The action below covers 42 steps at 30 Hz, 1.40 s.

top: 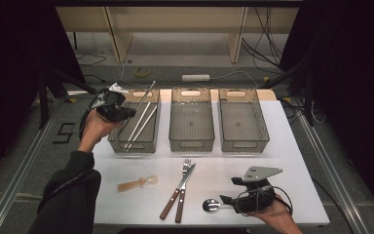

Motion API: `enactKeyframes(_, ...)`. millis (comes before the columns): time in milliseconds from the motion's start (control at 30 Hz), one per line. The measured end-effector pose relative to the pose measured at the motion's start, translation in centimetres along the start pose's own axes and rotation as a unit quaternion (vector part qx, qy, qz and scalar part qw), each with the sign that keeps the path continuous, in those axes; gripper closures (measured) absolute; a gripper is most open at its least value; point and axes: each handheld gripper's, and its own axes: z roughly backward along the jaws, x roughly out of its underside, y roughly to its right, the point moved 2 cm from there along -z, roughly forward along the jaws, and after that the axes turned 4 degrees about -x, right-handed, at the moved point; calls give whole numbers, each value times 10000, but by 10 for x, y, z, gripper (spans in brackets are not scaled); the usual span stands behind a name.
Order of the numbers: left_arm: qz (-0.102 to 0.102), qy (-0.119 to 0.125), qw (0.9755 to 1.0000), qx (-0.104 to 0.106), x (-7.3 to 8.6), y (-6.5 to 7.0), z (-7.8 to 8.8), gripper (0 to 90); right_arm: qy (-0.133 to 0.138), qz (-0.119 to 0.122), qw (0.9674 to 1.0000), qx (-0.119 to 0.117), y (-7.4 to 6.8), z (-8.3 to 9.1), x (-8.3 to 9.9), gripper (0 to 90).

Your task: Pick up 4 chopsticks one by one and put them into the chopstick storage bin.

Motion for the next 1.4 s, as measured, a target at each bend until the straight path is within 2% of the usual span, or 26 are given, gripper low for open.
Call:
enactKeyframes(300, 315, 102, 9994, -123, -8, -16, -8, 853, 11, -24, 10000, -7, 1, 0, 0, 270)
enactKeyframes(367, 315, 138, 9991, -234, -9, -19, -9, 853, -1, -11, 10000, -15, 1, 0, 1, 270)
enactKeyframes(633, 652, 188, 9971, -357, 1, -31, -19, 853, 3, -4, 10000, -10, 0, 0, 0, 270)
enactKeyframes(700, 760, 229, 9963, -325, 3, -33, -20, 854, 11, 2, 10000, -15, 0, 0, 0, 270)
enactKeyframes(1000, 968, 210, 9941, -450, 15, -37, -30, 854, 4, -5, 10000, -16, 0, 0, 0, 270)
enactKeyframes(1267, 1124, 233, 9923, -463, 20, -39, -34, 853, -11, -2, 10000, -12, 0, 0, 1, 270)
enactKeyframes(1400, 1183, 171, 9918, -461, 24, -40, -38, 853, 7, 17, 10000, -15, -1, 0, 0, 270)
